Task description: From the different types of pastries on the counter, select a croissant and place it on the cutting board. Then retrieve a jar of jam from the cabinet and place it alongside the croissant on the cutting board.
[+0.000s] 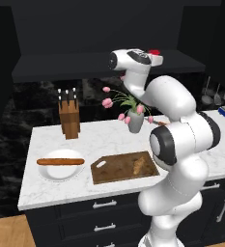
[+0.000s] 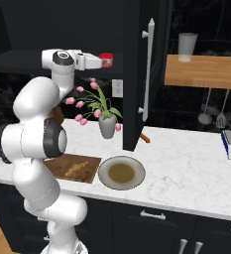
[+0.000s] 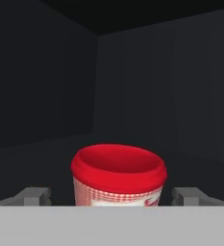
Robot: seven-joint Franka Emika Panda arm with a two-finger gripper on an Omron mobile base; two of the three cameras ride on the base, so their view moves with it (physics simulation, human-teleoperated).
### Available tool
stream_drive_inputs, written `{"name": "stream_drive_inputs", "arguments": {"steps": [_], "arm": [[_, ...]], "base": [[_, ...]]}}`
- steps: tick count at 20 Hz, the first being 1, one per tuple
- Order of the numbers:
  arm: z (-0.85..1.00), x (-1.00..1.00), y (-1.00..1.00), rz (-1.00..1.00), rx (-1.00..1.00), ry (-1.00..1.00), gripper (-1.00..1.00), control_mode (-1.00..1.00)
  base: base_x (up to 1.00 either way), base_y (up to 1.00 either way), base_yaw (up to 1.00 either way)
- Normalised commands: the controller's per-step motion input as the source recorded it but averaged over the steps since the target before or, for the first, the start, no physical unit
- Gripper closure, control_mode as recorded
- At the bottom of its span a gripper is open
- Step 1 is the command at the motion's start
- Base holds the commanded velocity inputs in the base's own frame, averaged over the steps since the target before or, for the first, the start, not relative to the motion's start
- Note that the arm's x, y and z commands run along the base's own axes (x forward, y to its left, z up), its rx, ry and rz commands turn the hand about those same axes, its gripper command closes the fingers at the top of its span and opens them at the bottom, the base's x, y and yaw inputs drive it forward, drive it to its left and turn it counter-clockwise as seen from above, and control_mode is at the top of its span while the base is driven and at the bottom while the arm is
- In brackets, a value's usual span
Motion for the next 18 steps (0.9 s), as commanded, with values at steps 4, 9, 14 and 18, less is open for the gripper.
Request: {"name": "stream_drive_inputs", "arguments": {"steps": [4, 9, 14, 18], "arm": [[0.0, 0.02, -0.56, 0.0, 0.04, 0.0, 1.0, -1.0], [0.0, 0.0, -0.42, 0.0, 0.04, -0.03, 1.0, -1.0], [0.81, -0.61, -0.23, 0.11, 0.0, -0.19, 1.0, -1.0], [0.49, -1.0, 0.42, 0.35, -0.08, -0.13, 1.0, -1.0]], "base": [[0.0, 0.0, 0.0], [0.0, 0.0, 0.0], [0.0, 0.0, 0.0], [0.0, 0.0, 0.0]]}}
